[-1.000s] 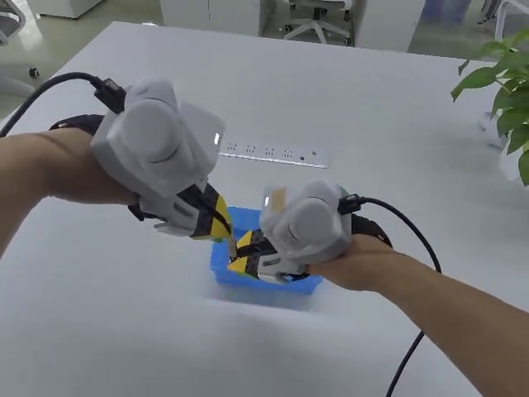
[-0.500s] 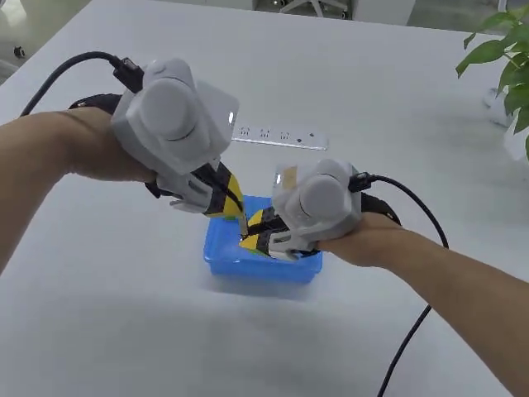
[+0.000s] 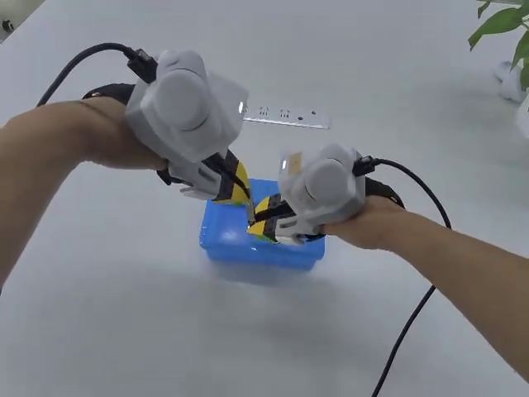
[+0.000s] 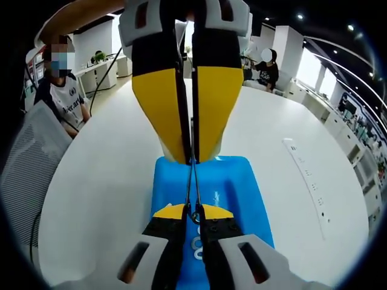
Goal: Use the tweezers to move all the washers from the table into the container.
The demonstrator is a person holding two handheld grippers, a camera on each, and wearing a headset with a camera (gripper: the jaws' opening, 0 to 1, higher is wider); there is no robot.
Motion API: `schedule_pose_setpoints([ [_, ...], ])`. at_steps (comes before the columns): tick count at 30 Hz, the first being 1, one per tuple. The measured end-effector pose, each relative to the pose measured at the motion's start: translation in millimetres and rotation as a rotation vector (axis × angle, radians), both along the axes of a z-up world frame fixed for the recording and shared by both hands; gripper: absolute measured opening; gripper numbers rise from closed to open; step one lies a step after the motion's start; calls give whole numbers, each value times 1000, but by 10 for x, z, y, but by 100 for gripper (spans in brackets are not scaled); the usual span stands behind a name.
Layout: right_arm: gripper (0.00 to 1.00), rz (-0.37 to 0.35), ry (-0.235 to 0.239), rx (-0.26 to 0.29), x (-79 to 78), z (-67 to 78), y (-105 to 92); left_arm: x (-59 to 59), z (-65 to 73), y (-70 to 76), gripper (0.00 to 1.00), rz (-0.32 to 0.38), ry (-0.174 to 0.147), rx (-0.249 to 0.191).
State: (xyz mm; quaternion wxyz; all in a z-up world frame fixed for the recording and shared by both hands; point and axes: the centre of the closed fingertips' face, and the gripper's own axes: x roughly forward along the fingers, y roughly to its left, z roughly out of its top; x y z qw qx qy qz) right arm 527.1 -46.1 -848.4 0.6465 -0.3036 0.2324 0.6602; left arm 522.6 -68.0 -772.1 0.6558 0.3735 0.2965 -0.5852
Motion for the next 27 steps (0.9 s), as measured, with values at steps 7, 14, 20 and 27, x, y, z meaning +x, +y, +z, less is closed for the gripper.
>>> schedule_pose_setpoints([
  [7,10,7,8,-15,39,-105,-8,42,-106,-6,5,-2,11,1],
  [14,10,17,13,-28,57,-173,13,68,-166,10,5,0,17,4],
  [20,10,14,21,-26,61,-177,16,84,-166,17,5,7,16,-6],
  [27,10,12,15,-32,58,-174,11,66,-164,17,5,6,17,-4],
])
